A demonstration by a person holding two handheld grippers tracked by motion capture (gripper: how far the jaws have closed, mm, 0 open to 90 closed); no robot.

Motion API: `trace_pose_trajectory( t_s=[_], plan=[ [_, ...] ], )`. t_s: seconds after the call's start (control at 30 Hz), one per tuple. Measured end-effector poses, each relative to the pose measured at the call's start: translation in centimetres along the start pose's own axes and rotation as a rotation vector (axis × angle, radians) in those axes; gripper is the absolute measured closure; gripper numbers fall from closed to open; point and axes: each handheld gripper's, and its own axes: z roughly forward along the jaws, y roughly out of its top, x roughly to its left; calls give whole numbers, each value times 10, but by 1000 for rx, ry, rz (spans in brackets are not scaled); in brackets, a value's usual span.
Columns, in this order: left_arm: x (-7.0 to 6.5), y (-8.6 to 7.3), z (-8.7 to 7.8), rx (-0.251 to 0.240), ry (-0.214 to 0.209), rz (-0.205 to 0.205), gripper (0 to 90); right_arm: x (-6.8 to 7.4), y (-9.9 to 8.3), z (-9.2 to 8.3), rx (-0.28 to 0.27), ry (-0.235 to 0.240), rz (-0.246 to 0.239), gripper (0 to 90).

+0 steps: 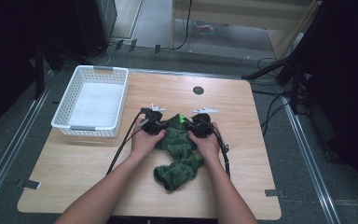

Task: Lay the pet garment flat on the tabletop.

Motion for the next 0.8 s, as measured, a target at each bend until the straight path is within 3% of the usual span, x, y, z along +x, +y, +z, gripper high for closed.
trace_pose_trajectory(
  t_s=[0.13, 0.17, 0.2, 0.3, 0.4, 0.5, 0.57, 0.63, 0.73, 0.8],
  plan=[
    [5, 8, 1, 6, 30, -37, 764, 2, 9, 6, 4, -19, -4, 789],
    [7, 8, -2, -13, 21, -48, 735, 4, 11, -2, -30, -14, -17, 682],
    [9, 5, -14, -79, 0, -46, 715, 4, 12, -10, -59, 7, -21, 673],
    [9, 1, -30, -150, -2, -27, 692, 3, 7, -38, -124, 38, -29, 669],
    [4, 2, -33, -167, -24, -18, 694, 1, -3, -53, -111, 60, -12, 678],
    [-11, 6, -24, -136, -66, 27, 698, 8, -14, -57, -90, 112, -6, 665],
    [-15, 6, -20, -120, -76, 39, 707, 13, -17, -57, -84, 122, -12, 658],
    [-21, 3, -6, -67, -74, 64, 732, 31, -27, -53, -46, 138, -54, 631],
    [-22, 0, -1, -36, -70, 67, 766, 42, -39, -45, 6, 102, -106, 668],
    [-20, -1, 3, -9, -43, 73, 790, 41, -47, -44, 10, 95, -97, 700]
  ],
)
